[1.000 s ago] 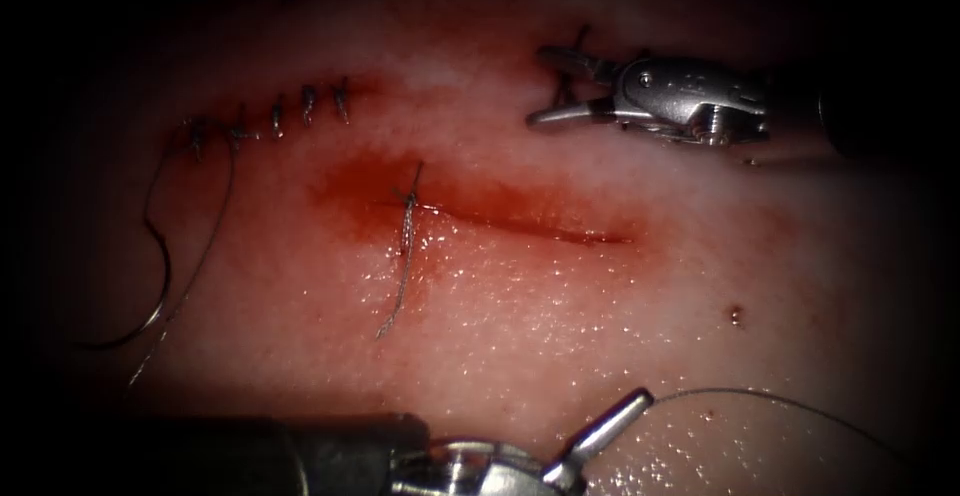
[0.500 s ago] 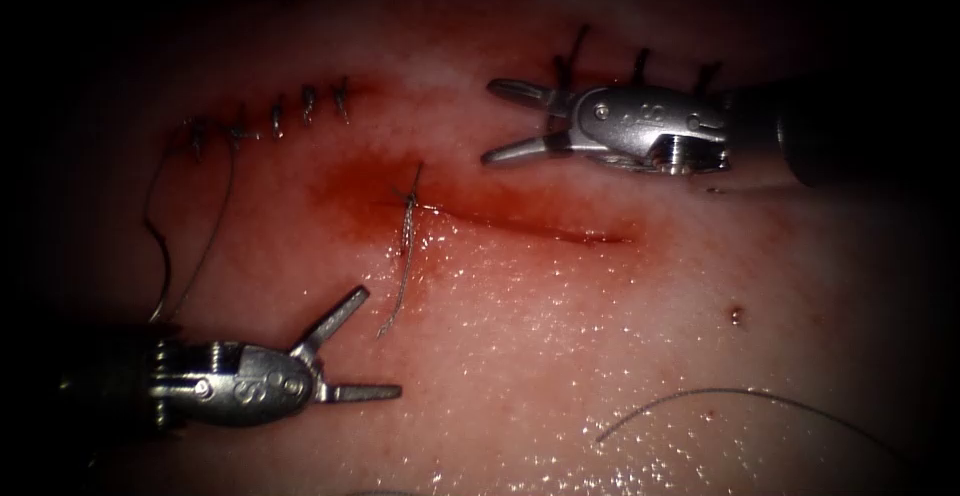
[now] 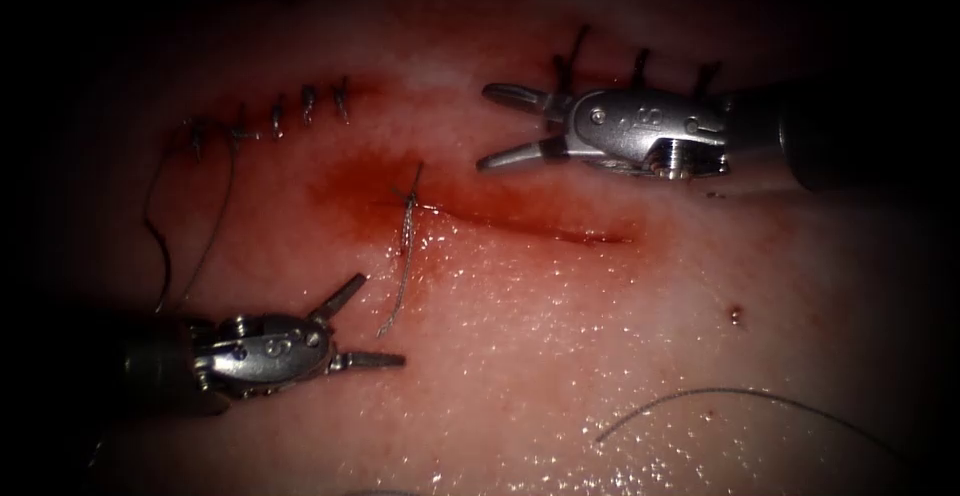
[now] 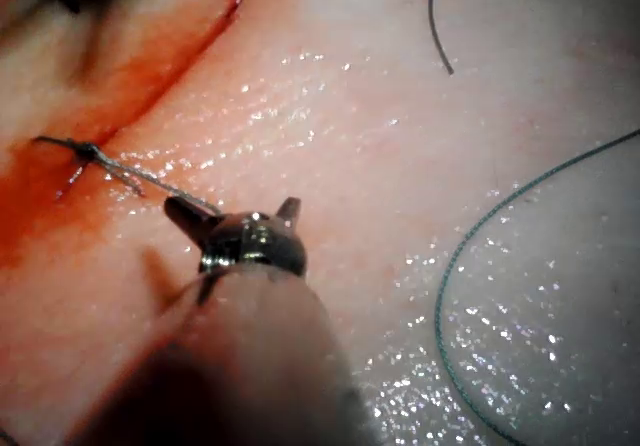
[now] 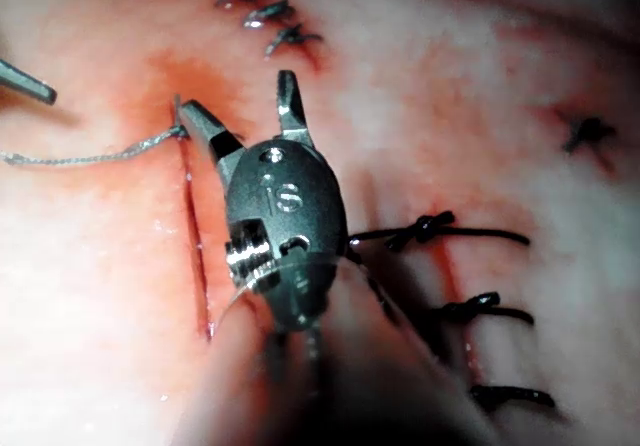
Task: Wound Closure
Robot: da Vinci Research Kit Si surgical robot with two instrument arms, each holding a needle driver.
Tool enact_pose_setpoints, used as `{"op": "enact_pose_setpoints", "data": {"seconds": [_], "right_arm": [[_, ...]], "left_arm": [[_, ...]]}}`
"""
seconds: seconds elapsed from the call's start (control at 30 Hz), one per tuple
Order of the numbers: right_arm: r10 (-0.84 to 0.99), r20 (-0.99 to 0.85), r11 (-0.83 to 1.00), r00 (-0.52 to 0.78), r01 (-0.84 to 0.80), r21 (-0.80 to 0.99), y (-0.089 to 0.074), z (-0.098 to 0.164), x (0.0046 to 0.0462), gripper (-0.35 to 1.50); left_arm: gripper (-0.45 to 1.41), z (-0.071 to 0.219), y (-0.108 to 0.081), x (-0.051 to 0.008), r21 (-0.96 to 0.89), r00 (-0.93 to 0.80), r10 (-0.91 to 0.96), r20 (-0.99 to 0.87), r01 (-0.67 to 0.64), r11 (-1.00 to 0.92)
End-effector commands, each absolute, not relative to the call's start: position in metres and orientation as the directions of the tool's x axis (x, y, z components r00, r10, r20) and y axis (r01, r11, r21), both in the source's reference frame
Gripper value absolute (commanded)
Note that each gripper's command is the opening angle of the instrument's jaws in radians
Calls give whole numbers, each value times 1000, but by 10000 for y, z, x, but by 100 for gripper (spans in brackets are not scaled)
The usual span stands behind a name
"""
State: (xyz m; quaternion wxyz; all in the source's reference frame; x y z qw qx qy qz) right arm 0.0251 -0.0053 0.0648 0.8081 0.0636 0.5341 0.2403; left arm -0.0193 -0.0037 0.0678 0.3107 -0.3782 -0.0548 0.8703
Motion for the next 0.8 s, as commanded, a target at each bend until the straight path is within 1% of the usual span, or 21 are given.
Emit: {"op": "enact_pose_setpoints", "data": {"seconds": [0.03,0.07,0.1,0.3,0.33,0.53,0.6,0.63,0.67,0.73,0.8], "right_arm": [[456,-833,877,314,-318,361,-58,653,259,131],[456,-833,877,314,-319,360,-58,654,260,131],[457,-830,877,319,-318,360,-59,654,261,131],[456,-825,879,335,-314,358,-63,657,265,131],[456,-824,879,337,-314,358,-64,657,266,131],[456,-822,880,342,-312,359,-65,656,268,131],[456,-821,880,344,-310,359,-66,656,269,131],[456,-821,880,344,-309,360,-68,655,269,131],[456,-821,880,344,-309,360,-68,655,269,131],[456,-819,881,348,-306,361,-70,654,270,131],[454,-819,884,352,-294,364,-74,653,271,131]], "left_arm": [[81,684,-44,-197,-339,-521,593,-614,-504,-794],[73,685,-44,-197,-342,-533,595,-601,-502,-794],[69,686,-46,-198,-346,-538,596,-596,-498,-795],[56,696,-56,-208,-375,-568,607,-556,-480,-793],[51,697,-57,-209,-375,-569,607,-555,-479,-793],[43,706,-52,-210,-383,-564,619,-547,-489,-784],[36,709,-50,-208,-381,-565,617,-548,-488,-785],[14,712,-48,-205,-383,-566,614,-550,-483,-787],[14,712,-48,-205,-383,-566,614,-550,-483,-787],[-21,713,-46,-202,-397,-564,613,-554,-469,-789],[-45,711,-42,-199,-416,-561,613,-557,-451,-790]]}}
